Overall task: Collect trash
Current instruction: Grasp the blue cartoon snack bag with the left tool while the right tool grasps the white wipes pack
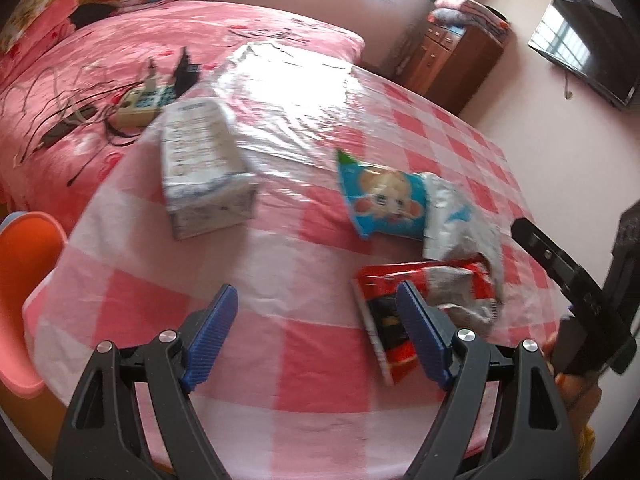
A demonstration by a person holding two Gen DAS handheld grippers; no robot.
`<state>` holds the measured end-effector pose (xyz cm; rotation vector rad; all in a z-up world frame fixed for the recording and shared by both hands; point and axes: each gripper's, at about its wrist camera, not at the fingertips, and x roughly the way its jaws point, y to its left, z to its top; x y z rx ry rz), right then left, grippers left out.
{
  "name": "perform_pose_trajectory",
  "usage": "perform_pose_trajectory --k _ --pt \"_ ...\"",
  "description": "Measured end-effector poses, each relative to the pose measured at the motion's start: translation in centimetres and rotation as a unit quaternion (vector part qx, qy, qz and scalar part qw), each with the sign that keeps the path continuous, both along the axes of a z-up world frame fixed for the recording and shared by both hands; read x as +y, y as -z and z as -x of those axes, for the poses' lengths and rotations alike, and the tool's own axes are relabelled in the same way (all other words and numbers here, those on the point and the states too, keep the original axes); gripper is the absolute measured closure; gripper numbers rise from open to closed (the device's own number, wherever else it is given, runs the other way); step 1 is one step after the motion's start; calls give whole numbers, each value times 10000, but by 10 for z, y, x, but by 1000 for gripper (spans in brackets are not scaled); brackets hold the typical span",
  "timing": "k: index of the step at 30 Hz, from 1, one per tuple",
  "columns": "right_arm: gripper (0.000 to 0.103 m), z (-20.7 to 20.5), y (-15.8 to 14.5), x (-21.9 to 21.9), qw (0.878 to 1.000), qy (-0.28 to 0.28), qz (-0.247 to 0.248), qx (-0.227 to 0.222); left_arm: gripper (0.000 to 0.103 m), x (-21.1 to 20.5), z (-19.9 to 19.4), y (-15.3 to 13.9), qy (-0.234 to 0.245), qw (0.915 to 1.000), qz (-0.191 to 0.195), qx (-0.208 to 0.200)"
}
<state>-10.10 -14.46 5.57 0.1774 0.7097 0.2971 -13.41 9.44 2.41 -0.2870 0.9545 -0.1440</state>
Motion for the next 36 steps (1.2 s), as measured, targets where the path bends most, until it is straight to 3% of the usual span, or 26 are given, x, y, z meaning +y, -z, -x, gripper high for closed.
perform_pose_trajectory --k 7,13,22,27,33,36 --pt "9 -8 5 -37 9995 248 -165 107 21 -32 -3 -1 390 9992 -9 44" --pt "9 -17 13 -43 9990 129 -324 288 21 -62 -4 -2 870 9961 -110 47" --pt "9 -29 23 -39 9970 -115 -562 520 21 -62 -1 2 744 9969 11 241" --pt "9 -30 23 -36 9966 -238 -581 538 21 -59 -6 -3 758 9961 -413 161" --pt "9 -41 25 -30 9962 -356 -475 630 21 -51 -2 5 646 9957 47 664" --pt "9 -47 32 -31 9938 -438 -540 865 21 -43 8 11 602 9917 652 925"
